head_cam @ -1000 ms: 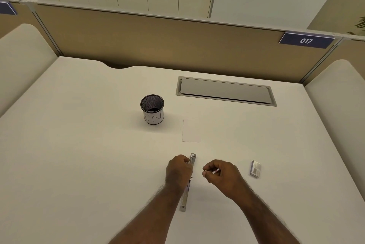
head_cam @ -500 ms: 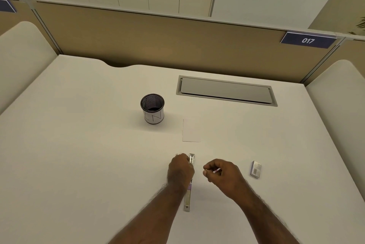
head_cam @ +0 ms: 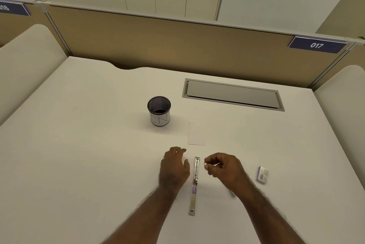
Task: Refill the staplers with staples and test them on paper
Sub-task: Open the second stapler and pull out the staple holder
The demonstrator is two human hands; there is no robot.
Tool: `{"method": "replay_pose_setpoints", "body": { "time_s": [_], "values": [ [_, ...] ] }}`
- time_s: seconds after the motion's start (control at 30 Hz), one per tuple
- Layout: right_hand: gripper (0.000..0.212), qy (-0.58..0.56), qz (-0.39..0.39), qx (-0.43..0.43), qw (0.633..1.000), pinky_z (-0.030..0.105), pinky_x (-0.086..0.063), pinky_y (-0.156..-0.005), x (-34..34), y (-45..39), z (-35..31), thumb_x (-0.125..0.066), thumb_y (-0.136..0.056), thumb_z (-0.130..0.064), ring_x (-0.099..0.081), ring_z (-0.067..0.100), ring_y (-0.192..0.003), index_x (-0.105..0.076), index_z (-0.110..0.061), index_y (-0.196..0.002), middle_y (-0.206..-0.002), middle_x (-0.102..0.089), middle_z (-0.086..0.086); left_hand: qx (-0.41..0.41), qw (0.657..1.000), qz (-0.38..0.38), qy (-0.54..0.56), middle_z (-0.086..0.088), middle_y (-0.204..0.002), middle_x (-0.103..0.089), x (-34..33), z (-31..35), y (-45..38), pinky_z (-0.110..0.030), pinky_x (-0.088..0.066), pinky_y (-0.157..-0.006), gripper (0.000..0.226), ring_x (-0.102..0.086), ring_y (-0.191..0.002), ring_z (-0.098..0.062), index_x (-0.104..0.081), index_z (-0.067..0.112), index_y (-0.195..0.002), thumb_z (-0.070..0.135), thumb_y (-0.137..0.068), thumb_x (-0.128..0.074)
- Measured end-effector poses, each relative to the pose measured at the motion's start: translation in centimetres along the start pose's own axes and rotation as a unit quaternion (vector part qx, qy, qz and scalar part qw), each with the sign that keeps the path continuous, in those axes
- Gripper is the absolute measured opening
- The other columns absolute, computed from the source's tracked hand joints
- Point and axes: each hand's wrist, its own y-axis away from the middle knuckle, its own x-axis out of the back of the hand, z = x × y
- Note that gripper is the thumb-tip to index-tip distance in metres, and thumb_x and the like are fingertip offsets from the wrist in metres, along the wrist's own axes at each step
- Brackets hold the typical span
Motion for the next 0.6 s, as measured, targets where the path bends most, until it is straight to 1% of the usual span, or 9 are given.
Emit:
{"method": "replay_pose_setpoints", "body": {
  "time_s": [0.07,0.17,0.27,0.37,0.47,0.53,0.6],
  "values": [
    [0.01,-0.002,0.005,0.016,1.0,0.034,-0.057,-0.068,-0.2,-0.8,-0.9,-0.076,-0.078,-0.018,-0.07,0.016,-0.065,-0.073,-0.027,-0.079,-0.07,-0.074,-0.002,0.0,0.999,-0.001,-0.035,0.005,-0.146,-0.042,0.6,-0.8,-0.3,-0.032,-0.03,-0.11,0.047,-0.037,-0.135,-0.015,-0.049,0.026,-0.137,0.033,-0.09,-0.051],
    [0.01,-0.003,0.01,0.046,0.999,0.024,-0.054,-0.061,-0.7,-2.1,-2.7,-0.077,-0.077,-0.022,-0.064,0.006,-0.057,-0.073,-0.031,-0.078,-0.072,-0.073,-0.013,0.003,0.997,-0.017,-0.072,0.003,-0.158,-0.026,1.4,-1.9,-0.9,-0.041,-0.019,-0.118,0.054,-0.019,-0.146,-0.018,-0.038,0.028,-0.145,0.037,-0.092,-0.046],
    [0.011,0.004,0.018,0.072,0.997,0.017,-0.048,-0.056,-1.5,-3.7,-4.6,-0.076,-0.077,-0.026,-0.064,0.005,-0.058,-0.072,-0.036,-0.076,-0.073,-0.072,-0.017,0.007,0.994,-0.026,-0.105,0.002,-0.162,-0.013,1.9,-3.1,-1.3,-0.048,-0.011,-0.12,0.059,-0.007,-0.15,-0.021,-0.028,0.029,-0.149,0.041,-0.093,-0.041],
    [0.011,0.021,0.03,0.099,0.994,0.015,-0.047,-0.058,-2.7,-5.4,-6.5,-0.074,-0.079,-0.03,-0.064,0.002,-0.062,-0.07,-0.04,-0.077,-0.079,-0.072,-0.018,0.001,0.99,-0.023,-0.142,0.0,-0.164,-0.003,2.2,-4.5,-1.8,-0.052,-0.005,-0.119,0.063,0.001,-0.15,-0.023,-0.02,0.03,-0.152,0.046,-0.093,-0.036],
    [0.008,0.04,0.041,0.125,0.991,0.016,-0.046,-0.057,-4.0,-7.3,-8.2,-0.072,-0.081,-0.031,-0.06,-0.005,-0.062,-0.071,-0.039,-0.08,-0.084,-0.07,-0.021,-0.001,0.985,-0.024,-0.17,-0.002,-0.164,0.002,2.3,-5.7,-2.2,-0.057,-0.002,-0.117,0.067,0.004,-0.15,-0.027,-0.015,0.03,-0.153,0.05,-0.093,-0.035],
    [0.006,0.067,0.047,0.138,0.987,0.018,-0.046,-0.058,-5.1,-8.7,-9.3,-0.07,-0.082,-0.033,-0.061,-0.004,-0.063,-0.071,-0.038,-0.085,-0.085,-0.068,-0.022,-0.005,0.984,-0.02,-0.175,-0.006,-0.163,-0.005,2.4,-6.3,-2.4,-0.061,-0.007,-0.115,0.068,-0.003,-0.15,-0.032,-0.02,0.028,-0.153,0.049,-0.092,-0.04],
    [0.008,0.095,0.055,0.152,0.982,0.018,-0.044,-0.061,-6.1,-10.0,-10.3,-0.068,-0.083,-0.034,-0.06,-0.003,-0.067,-0.072,-0.036,-0.09,-0.085,-0.065,-0.023,-0.01,0.983,-0.018,-0.181,-0.009,-0.161,-0.015,2.3,-6.9,-2.4,-0.066,-0.015,-0.112,0.067,-0.013,-0.148,-0.036,-0.029,0.025,-0.151,0.049,-0.091,-0.047]
  ]
}}
